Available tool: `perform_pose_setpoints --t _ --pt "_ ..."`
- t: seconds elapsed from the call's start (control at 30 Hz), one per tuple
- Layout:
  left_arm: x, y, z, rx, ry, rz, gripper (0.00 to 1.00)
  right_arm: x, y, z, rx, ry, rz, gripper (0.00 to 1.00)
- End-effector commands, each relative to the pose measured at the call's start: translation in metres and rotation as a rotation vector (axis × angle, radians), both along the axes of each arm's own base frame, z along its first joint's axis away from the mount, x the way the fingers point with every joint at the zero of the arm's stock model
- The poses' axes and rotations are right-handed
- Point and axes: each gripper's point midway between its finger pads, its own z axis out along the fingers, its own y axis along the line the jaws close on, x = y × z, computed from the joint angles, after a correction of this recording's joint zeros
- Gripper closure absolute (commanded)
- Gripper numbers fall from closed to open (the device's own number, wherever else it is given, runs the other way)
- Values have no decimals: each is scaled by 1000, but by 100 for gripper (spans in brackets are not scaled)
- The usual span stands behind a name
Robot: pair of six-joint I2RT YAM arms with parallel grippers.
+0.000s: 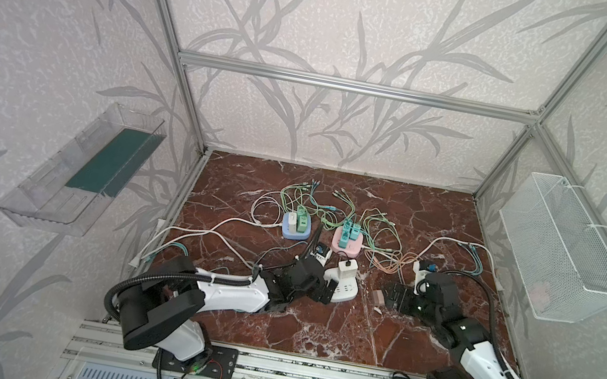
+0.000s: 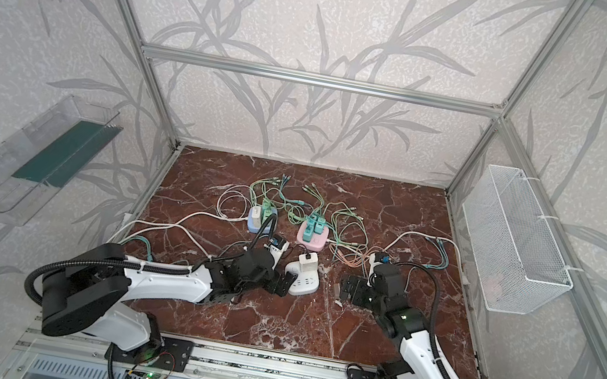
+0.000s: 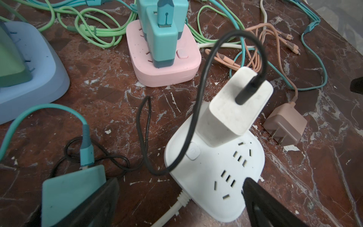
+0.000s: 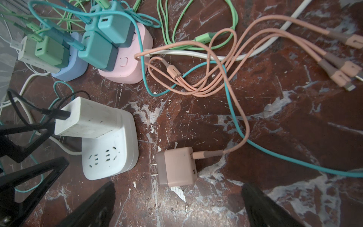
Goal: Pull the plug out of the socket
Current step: 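Move the right gripper to the white charger while the left gripper stays at the strip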
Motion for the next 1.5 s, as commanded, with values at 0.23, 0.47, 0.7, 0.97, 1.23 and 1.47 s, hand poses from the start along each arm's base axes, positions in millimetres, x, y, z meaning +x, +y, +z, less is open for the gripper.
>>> perform_pose_setpoints --t 0.23,0.47,0.7,0.97,1.23,1.47 --pt "-1 5 3 -27 -11 26 1 5 28 21 -133 -170 109 0" --pt "-3 6 -2 -18 3 25 2 11 63 27 -156 -248 204 1" --pt "-3 7 -8 -26 3 35 5 20 102 22 -198 -263 298 6" --pt "-5 11 -11 -20 14 44 7 31 126 12 -228 -240 326 12" --pt "-5 9 -17 -12 31 38 9 38 135 2 -251 -221 328 14" --pt "-4 10 -20 -11 39 39 9 47 141 -6 -279 -215 322 16"
